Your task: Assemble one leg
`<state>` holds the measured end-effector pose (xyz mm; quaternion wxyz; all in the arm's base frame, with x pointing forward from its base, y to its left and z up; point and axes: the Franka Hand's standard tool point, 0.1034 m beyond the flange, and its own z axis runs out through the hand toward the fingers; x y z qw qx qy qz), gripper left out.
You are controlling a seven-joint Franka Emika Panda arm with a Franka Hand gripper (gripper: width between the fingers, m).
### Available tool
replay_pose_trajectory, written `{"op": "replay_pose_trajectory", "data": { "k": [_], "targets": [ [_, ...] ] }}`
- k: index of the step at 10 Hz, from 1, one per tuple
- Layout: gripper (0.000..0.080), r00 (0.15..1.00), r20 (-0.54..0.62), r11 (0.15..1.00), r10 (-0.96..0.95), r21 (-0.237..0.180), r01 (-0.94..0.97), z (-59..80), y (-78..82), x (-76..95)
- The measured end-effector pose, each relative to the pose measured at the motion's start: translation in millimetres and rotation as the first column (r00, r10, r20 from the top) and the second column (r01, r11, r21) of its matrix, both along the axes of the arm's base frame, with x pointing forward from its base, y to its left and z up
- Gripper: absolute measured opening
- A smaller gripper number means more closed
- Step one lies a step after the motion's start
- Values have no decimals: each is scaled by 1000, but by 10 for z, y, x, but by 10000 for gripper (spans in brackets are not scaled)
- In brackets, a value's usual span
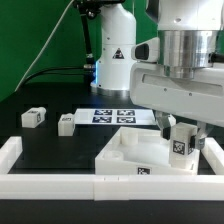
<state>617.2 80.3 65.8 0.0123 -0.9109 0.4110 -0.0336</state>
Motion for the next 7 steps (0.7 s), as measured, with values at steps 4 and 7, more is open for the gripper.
{"op": "replay_pose_trajectory", "data": {
  "k": [4, 7],
  "targets": [
    [639, 1000, -1, 1000, 0, 0, 0, -4, 0, -2],
    [648, 1000, -1, 1000, 0, 0, 0, -7, -1, -3]
  ]
}}
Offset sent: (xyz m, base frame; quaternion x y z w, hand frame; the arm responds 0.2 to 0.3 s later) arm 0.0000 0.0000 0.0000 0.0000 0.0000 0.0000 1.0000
